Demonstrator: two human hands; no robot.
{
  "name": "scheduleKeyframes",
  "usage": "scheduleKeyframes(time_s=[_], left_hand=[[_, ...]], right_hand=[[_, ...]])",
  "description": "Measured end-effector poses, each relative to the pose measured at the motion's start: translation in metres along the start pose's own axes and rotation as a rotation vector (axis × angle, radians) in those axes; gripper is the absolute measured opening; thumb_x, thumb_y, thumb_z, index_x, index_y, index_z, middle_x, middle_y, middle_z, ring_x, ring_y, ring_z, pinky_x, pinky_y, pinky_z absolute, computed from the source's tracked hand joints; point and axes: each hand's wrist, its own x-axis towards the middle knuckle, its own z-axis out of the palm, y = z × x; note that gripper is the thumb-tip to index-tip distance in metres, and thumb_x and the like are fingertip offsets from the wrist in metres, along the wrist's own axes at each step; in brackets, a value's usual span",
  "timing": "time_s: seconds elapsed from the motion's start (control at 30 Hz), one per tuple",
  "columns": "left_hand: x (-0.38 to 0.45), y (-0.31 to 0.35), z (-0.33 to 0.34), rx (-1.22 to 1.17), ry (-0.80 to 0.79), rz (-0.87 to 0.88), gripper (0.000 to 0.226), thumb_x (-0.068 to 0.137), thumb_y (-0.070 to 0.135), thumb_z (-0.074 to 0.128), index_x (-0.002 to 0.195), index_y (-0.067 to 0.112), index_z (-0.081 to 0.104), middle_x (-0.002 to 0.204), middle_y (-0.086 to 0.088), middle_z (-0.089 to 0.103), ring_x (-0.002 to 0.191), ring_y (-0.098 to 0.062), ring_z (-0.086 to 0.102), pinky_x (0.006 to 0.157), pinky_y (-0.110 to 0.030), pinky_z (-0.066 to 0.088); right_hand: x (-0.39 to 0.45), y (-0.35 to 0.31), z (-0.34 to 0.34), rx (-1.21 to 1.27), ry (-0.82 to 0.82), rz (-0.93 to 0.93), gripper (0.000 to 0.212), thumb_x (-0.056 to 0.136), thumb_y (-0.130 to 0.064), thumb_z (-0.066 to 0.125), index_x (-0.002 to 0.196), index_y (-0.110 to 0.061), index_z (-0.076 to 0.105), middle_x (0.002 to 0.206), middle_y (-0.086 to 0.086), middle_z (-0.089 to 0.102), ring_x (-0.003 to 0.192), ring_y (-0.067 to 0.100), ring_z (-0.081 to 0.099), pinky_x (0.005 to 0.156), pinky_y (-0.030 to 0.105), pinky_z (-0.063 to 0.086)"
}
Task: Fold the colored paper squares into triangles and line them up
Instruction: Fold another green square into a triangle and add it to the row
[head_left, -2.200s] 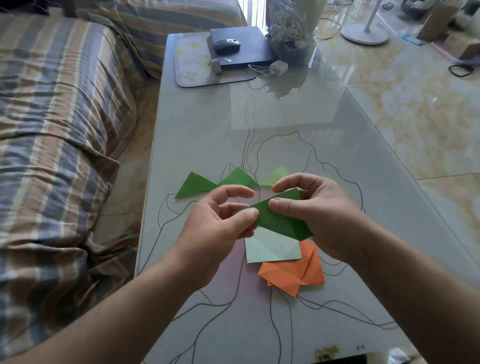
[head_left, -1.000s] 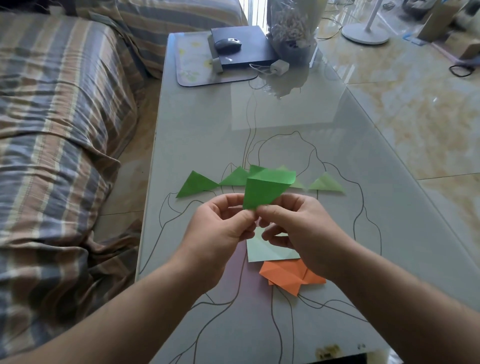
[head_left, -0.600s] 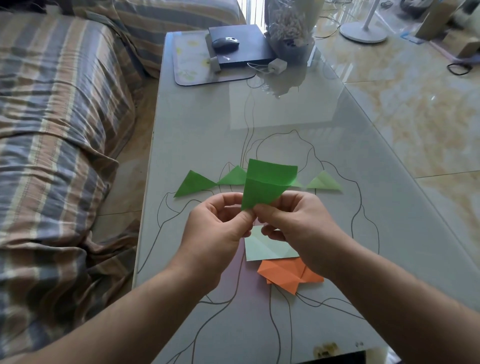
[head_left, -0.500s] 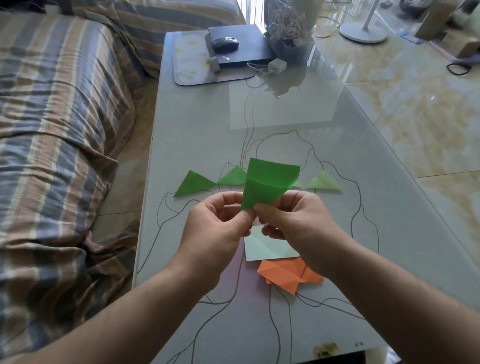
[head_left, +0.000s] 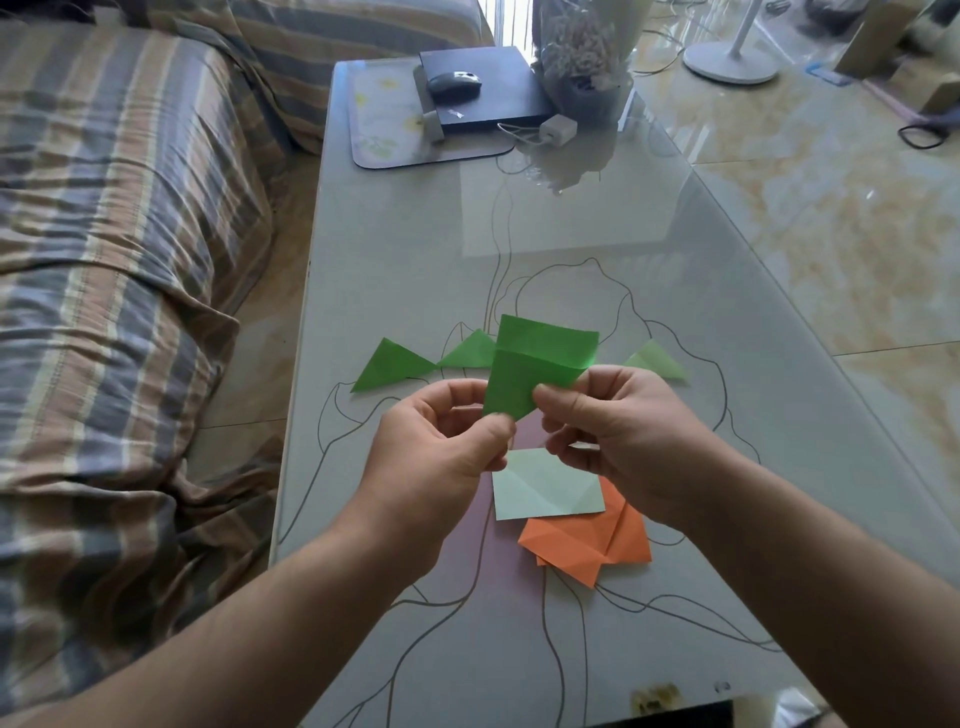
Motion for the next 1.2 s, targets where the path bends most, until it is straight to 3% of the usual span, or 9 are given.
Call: scheduleKeyframes(time_s=[0.5,0.73,0.93,1.2], left_hand=[[0.004,0.004,-0.002,-0.018,0.032,-0.005,0.022,0.09,-0.001,0.072,0.107,0.014,0.069,0.085,-0.008,0.074,0.068,-0.018,0.065,0.076,-0.036,0.061],[0.006,0.004,-0.005,0.015,0.046,-0.001,0.029,0.09,0.002,0.073,0.117,0.011,0.066,0.103,-0.022,0.073,0.071,-0.019,0.067,0.076,-0.033,0.062],[0.007,0.005,-0.007,-0.012,0.05,-0.01,0.029,0.09,-0.001,0.071,0.116,0.011,0.066,0.087,-0.009,0.071,0.068,-0.016,0.065,0.075,-0.033,0.061],[0.007,0.008,-0.006,-0.107,0.02,-0.061,0.028,0.096,-0.001,0.064,0.118,0.015,0.064,0.08,-0.009,0.067,0.072,-0.018,0.063,0.074,-0.033,0.06]], right_hand=[[0.001,-0.006,-0.007,0.116,0.056,0.047,0.016,0.07,-0.028,0.082,0.063,-0.02,0.069,0.073,0.006,0.069,0.059,0.019,0.061,0.066,0.033,0.048],[0.001,-0.01,-0.011,0.121,0.051,0.035,0.016,0.071,-0.026,0.081,0.07,-0.017,0.067,0.073,0.007,0.067,0.06,0.019,0.06,0.067,0.034,0.048],[0.004,-0.01,-0.015,0.076,0.042,0.049,0.016,0.086,-0.023,0.076,0.077,-0.015,0.067,0.077,0.007,0.066,0.062,0.02,0.06,0.066,0.033,0.049],[0.007,-0.007,-0.015,0.019,0.111,0.048,0.018,0.095,-0.024,0.071,0.083,-0.011,0.071,0.071,0.003,0.065,0.061,0.02,0.061,0.069,0.035,0.047]])
